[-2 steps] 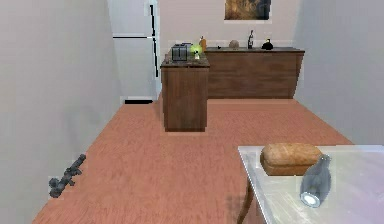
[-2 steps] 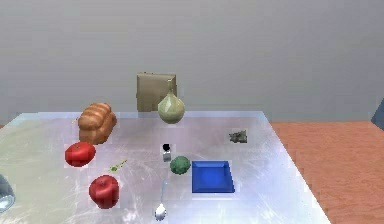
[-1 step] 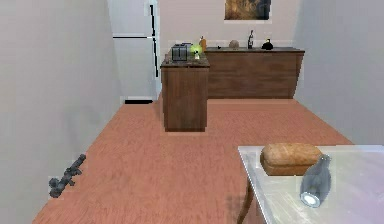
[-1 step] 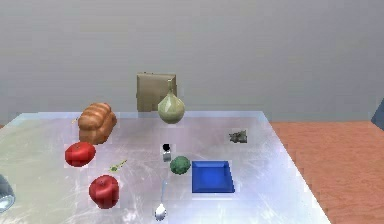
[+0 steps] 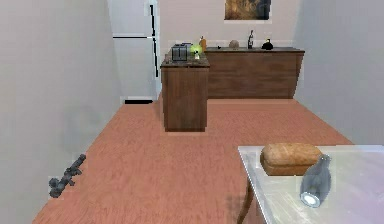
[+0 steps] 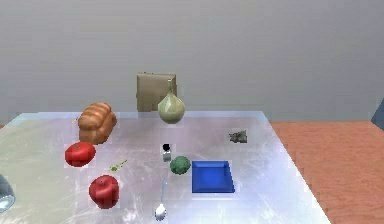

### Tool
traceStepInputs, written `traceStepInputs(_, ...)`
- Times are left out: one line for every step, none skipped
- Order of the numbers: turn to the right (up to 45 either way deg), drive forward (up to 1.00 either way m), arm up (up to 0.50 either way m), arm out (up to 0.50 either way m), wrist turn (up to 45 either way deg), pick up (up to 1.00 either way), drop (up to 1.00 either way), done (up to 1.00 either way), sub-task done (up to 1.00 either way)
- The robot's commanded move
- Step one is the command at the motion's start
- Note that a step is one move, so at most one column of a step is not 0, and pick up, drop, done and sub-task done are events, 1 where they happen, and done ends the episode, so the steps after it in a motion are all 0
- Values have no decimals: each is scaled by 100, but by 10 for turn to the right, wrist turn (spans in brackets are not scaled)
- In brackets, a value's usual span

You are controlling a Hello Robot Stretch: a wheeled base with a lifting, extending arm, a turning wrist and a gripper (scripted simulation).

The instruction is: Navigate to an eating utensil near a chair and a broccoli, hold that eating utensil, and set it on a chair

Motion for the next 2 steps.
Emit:
traceStepInputs(0,0,0,16,0,0,0,0,0)
traceStepInputs(0,0,0,0,450,0,0,0,0)
